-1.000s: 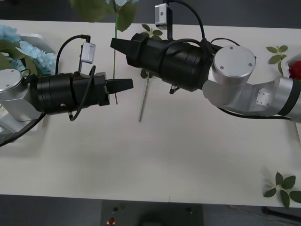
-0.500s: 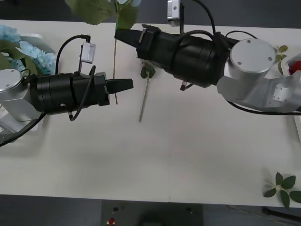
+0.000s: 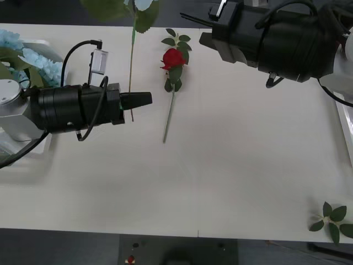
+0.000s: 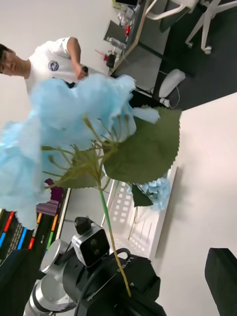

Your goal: Put the red flowers into the right box and the blue flowers into the left box

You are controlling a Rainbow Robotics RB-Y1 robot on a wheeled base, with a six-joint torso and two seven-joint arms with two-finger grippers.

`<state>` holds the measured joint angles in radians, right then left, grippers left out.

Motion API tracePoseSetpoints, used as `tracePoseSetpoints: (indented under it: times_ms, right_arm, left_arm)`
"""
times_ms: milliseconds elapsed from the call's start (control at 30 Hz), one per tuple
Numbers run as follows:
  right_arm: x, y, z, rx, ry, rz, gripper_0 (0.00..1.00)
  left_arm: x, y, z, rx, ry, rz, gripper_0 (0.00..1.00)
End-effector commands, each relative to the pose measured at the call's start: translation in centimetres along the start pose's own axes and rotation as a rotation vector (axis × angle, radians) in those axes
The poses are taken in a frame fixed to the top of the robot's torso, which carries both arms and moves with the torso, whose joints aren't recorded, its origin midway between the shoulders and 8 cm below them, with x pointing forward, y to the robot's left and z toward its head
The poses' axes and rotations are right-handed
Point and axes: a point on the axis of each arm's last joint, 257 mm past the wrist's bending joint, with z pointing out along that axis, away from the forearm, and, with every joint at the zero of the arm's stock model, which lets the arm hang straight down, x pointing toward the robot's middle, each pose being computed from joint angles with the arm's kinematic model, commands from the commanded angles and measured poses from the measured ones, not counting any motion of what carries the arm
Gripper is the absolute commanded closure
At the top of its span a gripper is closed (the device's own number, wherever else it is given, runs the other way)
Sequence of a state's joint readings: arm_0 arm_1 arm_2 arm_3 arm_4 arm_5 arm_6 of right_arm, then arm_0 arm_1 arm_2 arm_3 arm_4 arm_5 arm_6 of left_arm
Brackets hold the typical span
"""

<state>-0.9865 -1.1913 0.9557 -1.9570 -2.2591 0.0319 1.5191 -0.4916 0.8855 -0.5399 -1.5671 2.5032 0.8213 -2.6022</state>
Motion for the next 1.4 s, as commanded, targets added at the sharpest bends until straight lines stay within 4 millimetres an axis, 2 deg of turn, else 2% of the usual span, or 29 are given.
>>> tracePoseSetpoints:
  times_ms: [33, 233, 333, 400, 433, 500, 533, 600, 633, 700, 733, 800, 833, 900, 933, 1000, 1033, 1100, 1133, 1233, 1333, 1400]
  right_arm:
    - [-1.9, 3.1, -0.1, -0.052, -0.044, 0.047, 0.00]
    - [-3.3, 4.5, -1.8, -0.068, -0.094, 0.082, 0.00]
    - [-3.2, 3.8, -3.5, -0.038, -0.090, 0.104, 0.00]
    - [-3.1, 2.8, -4.6, -0.007, -0.088, 0.113, 0.00]
    - [-3.0, 2.5, -4.9, 0.000, -0.088, 0.118, 0.00]
    - [-2.8, 1.0, -5.7, 0.031, -0.090, 0.127, 0.00]
    - [-2.8, 0.6, -5.9, 0.042, -0.088, 0.130, 0.00]
    - [-2.2, -1.5, -6.5, 0.091, -0.072, 0.126, 0.00]
    - [-2.1, -2.0, -6.6, 0.103, -0.068, 0.124, 0.00]
    - [-1.6, -4.8, -7.3, 0.161, -0.060, 0.111, 0.00]
    - [-1.5, -5.5, -7.4, 0.172, -0.062, 0.105, 0.00]
    - [-1.0, -8.0, -8.0, 0.209, -0.066, 0.091, 0.00]
    - [-0.9, -8.6, -8.1, 0.219, -0.068, 0.091, 0.00]
    - [-0.5, -11.2, -8.5, 0.259, -0.071, 0.086, 0.00]
    - [-0.4, -11.7, -8.6, 0.272, -0.070, 0.083, 0.00]
    - [0.1, -14.6, -9.0, 0.349, -0.054, 0.070, 0.00]
    - [0.4, -15.3, -9.0, 0.369, -0.047, 0.071, 0.00]
    - [0.7, -17.7, -9.1, 0.436, -0.036, 0.061, 0.00]
    - [0.7, -18.1, -9.1, 0.447, -0.036, 0.062, 0.00]
    - [1.6, -21.0, -9.4, 0.535, -0.028, 0.118, 0.00]
    - [1.9, -23.2, -10.6, 0.639, -0.012, 0.157, 0.00]
    - [2.2, -23.8, -11.1, 0.692, 0.006, 0.203, 0.00]
  left_arm:
    - [-2.4, 0.8, -3.1, -0.058, 0.044, 0.095, 1.00]
    - [-2.6, 3.8, -7.6, -0.155, 0.099, 0.102, 1.00]
    - [-2.9, 5.6, -10.7, -0.197, 0.129, 0.107, 1.00]
    - [-3.0, 7.2, -13.8, -0.249, 0.173, 0.128, 1.00]
    - [-3.1, 7.5, -14.5, -0.262, 0.187, 0.137, 1.00]
    - [-3.6, 9.0, -17.9, -0.325, 0.232, 0.160, 1.00]
    - [-3.7, 9.4, -18.8, -0.343, 0.245, 0.164, 1.00]
    - [-4.3, 10.7, -22.6, -0.420, 0.298, 0.189, 1.00]
    - [-4.5, 10.9, -23.6, -0.437, 0.310, 0.193, 1.00]
    - [-5.1, 11.8, -27.4, -0.515, 0.362, 0.213, 1.00]
    - [-5.3, 11.9, -28.4, -0.536, 0.375, 0.217, 1.00]
    - [-6.2, 12.4, -32.2, -0.619, 0.423, 0.241, 1.00]
    - [-6.5, 12.4, -33.2, -0.641, 0.433, 0.247, 1.00]
    - [-7.5, 12.6, -37.1, -0.737, 0.488, 0.273, 1.00]
    - [-7.8, 12.5, -38.0, -0.758, 0.503, 0.280, 1.00]
    - [-8.7, 12.4, -41.6, -0.856, 0.559, 0.300, 1.00]
    - [-8.9, 12.3, -42.5, -0.881, 0.575, 0.306, 1.00]
    - [-9.4, 12.0, -45.5, -0.965, 0.632, 0.314, 1.00]
    - [-9.5, 11.9, -46.1, -0.984, 0.645, 0.316, 1.00]
    - [-9.4, 11.9, -49.9, -1.098, 0.725, 0.298, 1.00]
    - [-8.6, 12.1, -52.0, -1.171, 0.767, 0.239, 1.00]
    - [-7.6, 12.3, -52.3, -1.208, 0.753, 0.148, 1.00]
